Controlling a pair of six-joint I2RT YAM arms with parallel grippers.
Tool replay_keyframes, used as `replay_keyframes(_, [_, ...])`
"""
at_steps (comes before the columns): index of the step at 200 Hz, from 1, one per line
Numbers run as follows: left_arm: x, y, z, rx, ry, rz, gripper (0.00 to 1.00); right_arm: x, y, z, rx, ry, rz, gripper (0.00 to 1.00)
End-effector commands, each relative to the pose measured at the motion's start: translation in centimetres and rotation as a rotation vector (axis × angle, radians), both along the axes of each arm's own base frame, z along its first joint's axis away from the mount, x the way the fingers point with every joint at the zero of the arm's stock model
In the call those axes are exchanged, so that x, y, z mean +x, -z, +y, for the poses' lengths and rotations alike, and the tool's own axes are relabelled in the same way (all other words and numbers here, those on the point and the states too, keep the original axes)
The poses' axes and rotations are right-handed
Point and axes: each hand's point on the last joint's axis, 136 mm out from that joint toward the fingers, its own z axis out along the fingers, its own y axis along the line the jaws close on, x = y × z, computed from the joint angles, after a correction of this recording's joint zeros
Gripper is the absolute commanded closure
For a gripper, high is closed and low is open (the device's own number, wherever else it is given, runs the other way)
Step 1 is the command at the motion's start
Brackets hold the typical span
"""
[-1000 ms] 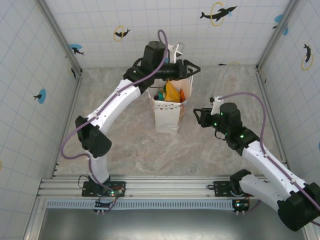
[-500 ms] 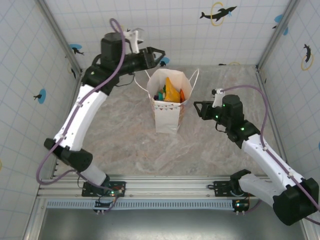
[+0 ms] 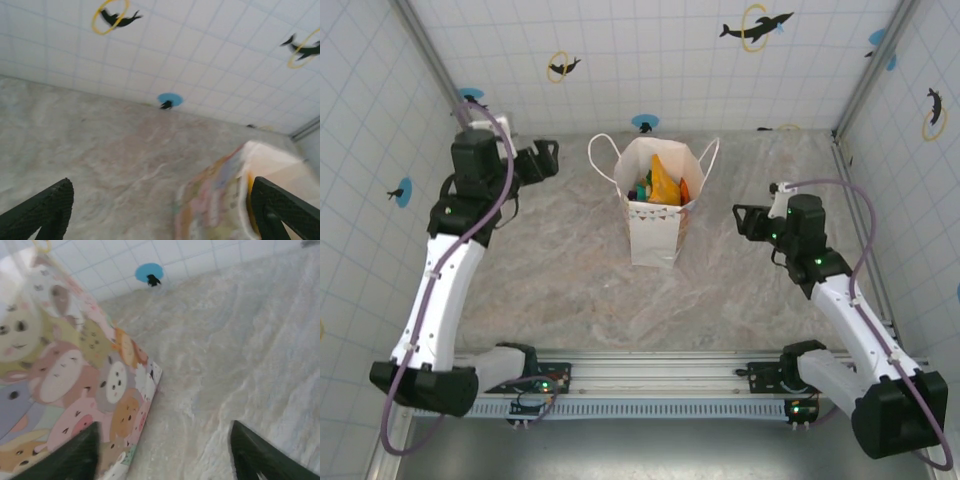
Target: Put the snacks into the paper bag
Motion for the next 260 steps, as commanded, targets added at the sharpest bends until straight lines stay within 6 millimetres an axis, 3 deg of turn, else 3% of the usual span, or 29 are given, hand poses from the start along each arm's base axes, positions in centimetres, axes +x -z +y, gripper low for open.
replay_keyframes(1, [0.0,2.6,3.2,0.174,-0.109,-0.08,0.02,-0.2,2.4,-1.6,-0.046,0.027,-0.005,0.01])
replay_keyframes(25, [-0.9,8.2,6.5,0.236,-0.242,-0.103,0.02,-0.2,4.6,-3.4,-0.07,0.079,-0.042,0.01])
replay_keyframes(61, [-2.5,15.0,9.5,0.276,-0.384,-0.169,0.02,-0.7,8.0,-5.4,-0.097,0.13,-0.097,0.01])
replay_keyframes(118, [-5.1,23.0,11.9,0.288,-0.513,-0.148,0.02,-2.3,12.5,-9.1,-0.19,0.285,-0.149,0.01])
replay_keyframes(148, [-5.7,25.8,12.1,0.323,-0.51,-0.096,0.02,-2.4,14.3,-10.7,-0.248,0.35,-0.098,0.0])
replay_keyframes(197, [-6.9,28.6,11.7,0.331,-0.436,-0.123,0.02,-2.9,13.9,-12.0,-0.258,0.424,-0.2,0.0])
replay_keyframes(228, [-6.0,27.7,10.1,0.381,-0.32,-0.202,0.02,-2.6,13.2,-12.4,-0.319,0.419,-0.258,0.0])
replay_keyframes(242, [-7.0,27.9,10.7,0.354,-0.346,-0.225,0.02,-3.1,13.4,-13.1,-0.302,0.459,-0.262,0.0])
replay_keyframes(252, [-7.0,26.2,11.4,0.363,-0.4,-0.302,0.02,-3.6,13.5,-13.0,-0.297,0.458,-0.279,0.0])
replay_keyframes(260, [-6.9,28.4,12.1,0.364,-0.432,-0.195,0.02,-3.5,12.5,-12.7,-0.292,0.446,-0.336,0.0])
